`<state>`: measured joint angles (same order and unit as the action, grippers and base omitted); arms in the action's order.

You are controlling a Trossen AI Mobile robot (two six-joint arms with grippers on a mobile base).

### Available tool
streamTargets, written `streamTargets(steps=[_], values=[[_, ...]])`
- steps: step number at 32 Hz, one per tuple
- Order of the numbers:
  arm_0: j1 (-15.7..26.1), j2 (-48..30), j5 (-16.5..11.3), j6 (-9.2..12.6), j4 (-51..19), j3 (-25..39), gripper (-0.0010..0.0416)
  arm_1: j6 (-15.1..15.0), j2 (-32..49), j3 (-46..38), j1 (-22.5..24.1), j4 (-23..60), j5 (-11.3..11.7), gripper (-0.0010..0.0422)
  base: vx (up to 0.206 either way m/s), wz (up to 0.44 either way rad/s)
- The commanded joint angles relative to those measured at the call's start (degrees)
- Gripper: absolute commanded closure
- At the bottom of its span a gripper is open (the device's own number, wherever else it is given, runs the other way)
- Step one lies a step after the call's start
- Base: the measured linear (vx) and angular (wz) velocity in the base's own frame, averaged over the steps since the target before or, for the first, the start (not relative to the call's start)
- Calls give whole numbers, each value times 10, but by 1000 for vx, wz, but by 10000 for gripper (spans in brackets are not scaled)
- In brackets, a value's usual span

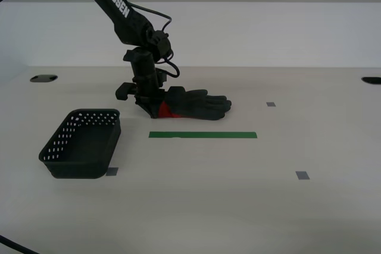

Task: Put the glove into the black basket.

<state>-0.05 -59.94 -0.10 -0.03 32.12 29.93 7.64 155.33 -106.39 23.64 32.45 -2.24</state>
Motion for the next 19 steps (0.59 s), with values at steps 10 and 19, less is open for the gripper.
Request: streamTargets(steps=[10, 19], values=[[0, 0, 0, 0, 2, 0, 405, -58, -123, 6, -2, 60, 56, 414, 0, 0], [1, 0, -1, 0, -14, 0, 405, -63, -299, 16, -14, 160, 77, 414, 0, 0]])
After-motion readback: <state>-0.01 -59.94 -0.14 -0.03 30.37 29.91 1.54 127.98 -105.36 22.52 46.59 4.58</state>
